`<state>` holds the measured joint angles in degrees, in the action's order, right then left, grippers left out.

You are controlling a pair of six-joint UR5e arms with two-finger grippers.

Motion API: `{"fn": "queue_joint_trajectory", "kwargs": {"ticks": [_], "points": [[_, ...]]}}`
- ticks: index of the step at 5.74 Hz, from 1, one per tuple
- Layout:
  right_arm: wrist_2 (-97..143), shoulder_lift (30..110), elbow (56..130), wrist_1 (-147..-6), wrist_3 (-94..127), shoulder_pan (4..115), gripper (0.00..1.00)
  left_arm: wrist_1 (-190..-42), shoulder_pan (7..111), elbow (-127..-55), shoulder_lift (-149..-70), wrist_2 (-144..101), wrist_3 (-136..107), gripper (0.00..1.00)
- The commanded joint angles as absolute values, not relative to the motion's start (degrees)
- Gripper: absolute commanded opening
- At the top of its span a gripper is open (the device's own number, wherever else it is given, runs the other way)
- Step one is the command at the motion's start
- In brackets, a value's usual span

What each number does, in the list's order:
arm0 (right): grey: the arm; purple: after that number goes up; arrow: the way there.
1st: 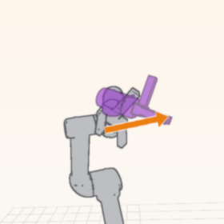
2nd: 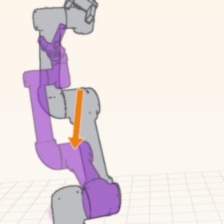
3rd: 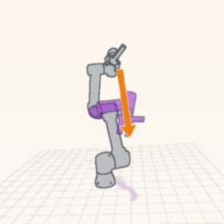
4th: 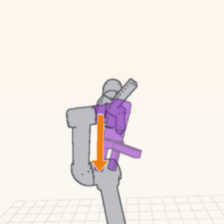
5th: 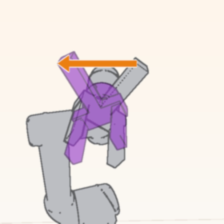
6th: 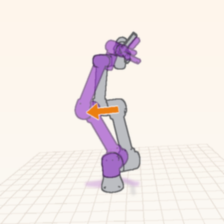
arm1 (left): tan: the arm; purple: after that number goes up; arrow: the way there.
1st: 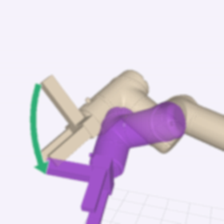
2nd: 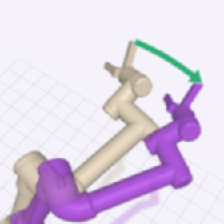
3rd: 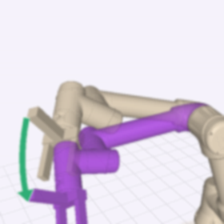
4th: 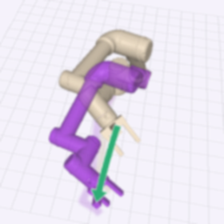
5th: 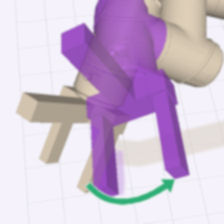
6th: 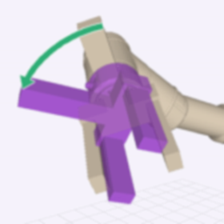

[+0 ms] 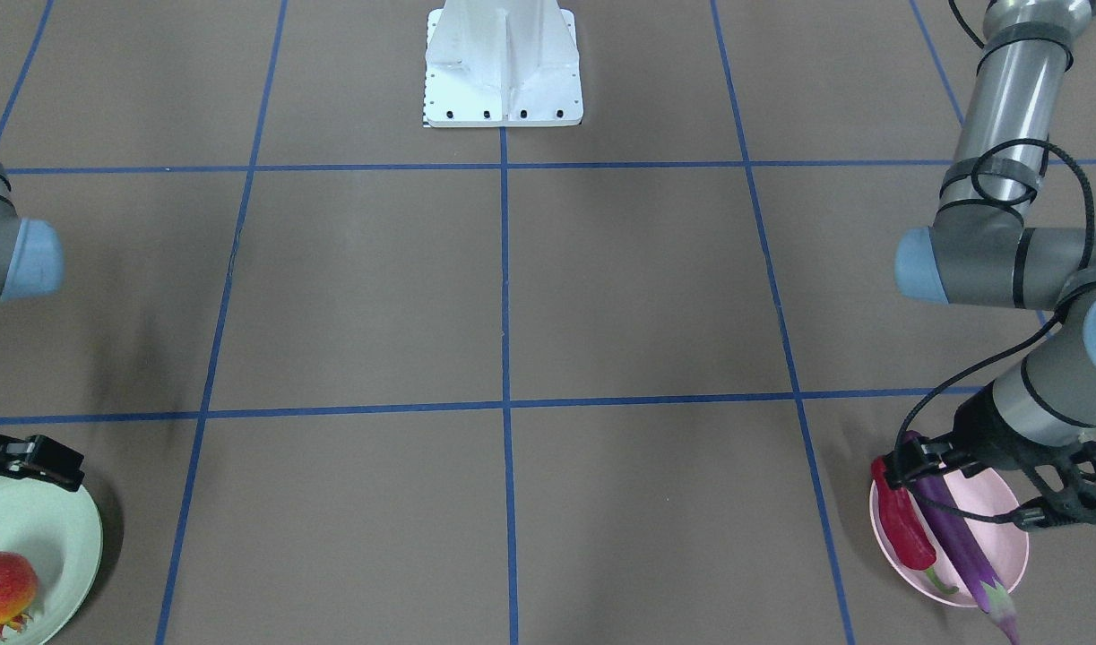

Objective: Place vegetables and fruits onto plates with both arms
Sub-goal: 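Open the right gripper on the green plate and withdraw both arms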

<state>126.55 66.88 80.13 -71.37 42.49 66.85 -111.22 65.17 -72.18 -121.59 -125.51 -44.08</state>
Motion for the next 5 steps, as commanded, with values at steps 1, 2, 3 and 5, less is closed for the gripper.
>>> {"fn": "queue_joint_trajectory", "kwargs": {"ticks": [1, 2, 3, 5], "points": [[129.71, 76.95, 92.07, -71.81, 41.84, 70.20, 1.00, -111.01, 65.74, -90.69, -106.87, -127.16, -42.63, 1.00], [131.81, 82.82, 95.68, -71.89, 35.92, 74.40, 1.00, -108.57, 66.26, -99.93, -100.18, -127.79, -41.06, 1.00], [133.66, 87.58, 96.67, -72.50, 27.77, 78.62, 1.00, -104.28, 67.23, -108.98, -91.93, -127.79, -34.95, 1.00], [135.70, 96.99, 98.95, -72.86, 15.88, 83.83, 1.00, -102.83, 72.56, -117.22, -76.19, -129.01, -21.00, 1.00]]}}
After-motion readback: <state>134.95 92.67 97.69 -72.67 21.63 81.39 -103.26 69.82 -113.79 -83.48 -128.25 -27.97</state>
